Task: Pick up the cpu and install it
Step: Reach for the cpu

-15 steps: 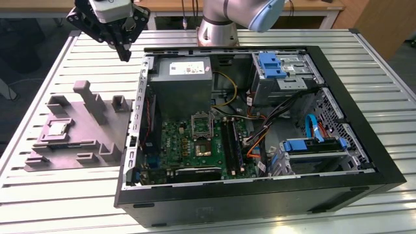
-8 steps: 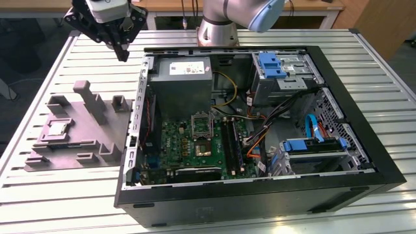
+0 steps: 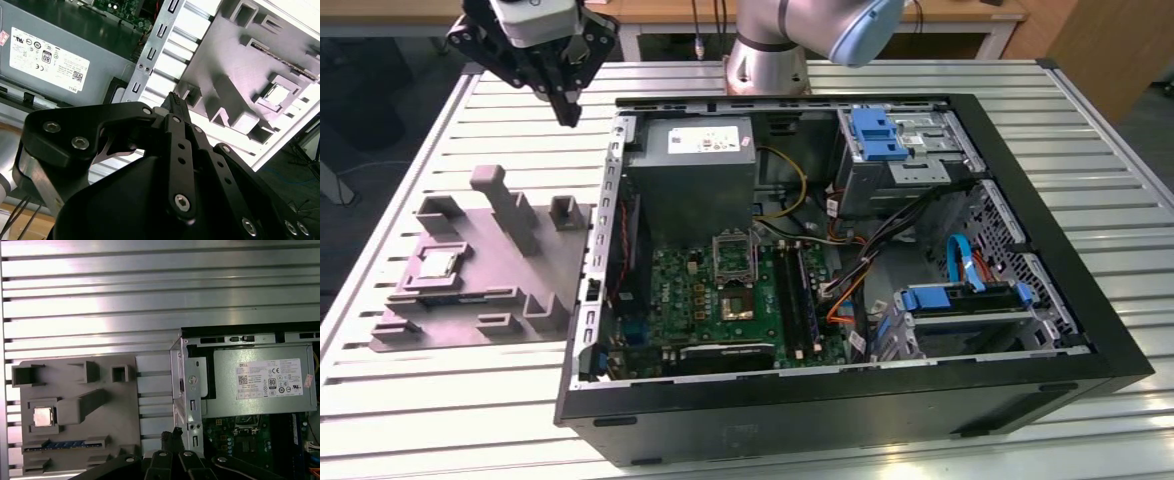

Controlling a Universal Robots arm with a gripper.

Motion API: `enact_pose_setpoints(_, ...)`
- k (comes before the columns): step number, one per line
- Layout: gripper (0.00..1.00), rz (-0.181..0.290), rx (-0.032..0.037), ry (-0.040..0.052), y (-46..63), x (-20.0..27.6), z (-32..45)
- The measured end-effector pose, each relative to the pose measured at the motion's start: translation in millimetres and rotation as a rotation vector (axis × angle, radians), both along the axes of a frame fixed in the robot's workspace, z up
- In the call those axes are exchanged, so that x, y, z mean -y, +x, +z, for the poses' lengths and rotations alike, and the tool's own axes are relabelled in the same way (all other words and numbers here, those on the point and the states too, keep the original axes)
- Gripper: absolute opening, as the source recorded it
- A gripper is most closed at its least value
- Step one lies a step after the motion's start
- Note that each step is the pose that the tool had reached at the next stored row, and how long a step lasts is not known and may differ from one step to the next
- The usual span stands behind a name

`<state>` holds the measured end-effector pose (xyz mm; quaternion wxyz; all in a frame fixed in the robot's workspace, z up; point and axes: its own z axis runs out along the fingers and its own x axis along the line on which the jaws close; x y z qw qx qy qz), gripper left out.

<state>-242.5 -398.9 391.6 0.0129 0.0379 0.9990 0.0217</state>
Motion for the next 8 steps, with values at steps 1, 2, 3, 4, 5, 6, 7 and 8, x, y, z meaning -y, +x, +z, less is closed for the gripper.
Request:
enact_pose_setpoints(1,0.11,0.0,0.0,0.0,-0.4,0.0,0.0)
enact_pose_setpoints(2,0.11,0.0,0.0,0.0,-0.7,0.0,0.0)
enact_pose_setpoints(3,0.11,0.0,0.0,0.0,-1.0,0.0,0.0)
enact_pose_setpoints(4,0.11,0.0,0.0,0.0,-1.4,0.0,0.0)
enact_pose_setpoints(5,0.11,0.0,0.0,0.0,-1.7,0.0,0.0)
enact_pose_setpoints(6,0.11,0.0,0.0,0.0,-2.0,0.0,0.0)
enact_pose_setpoints(7,0.11,0.0,0.0,0.0,-2.3,0.0,0.0)
enact_pose_setpoints(8,0.11,0.0,0.0,0.0,-2.6,0.0,0.0)
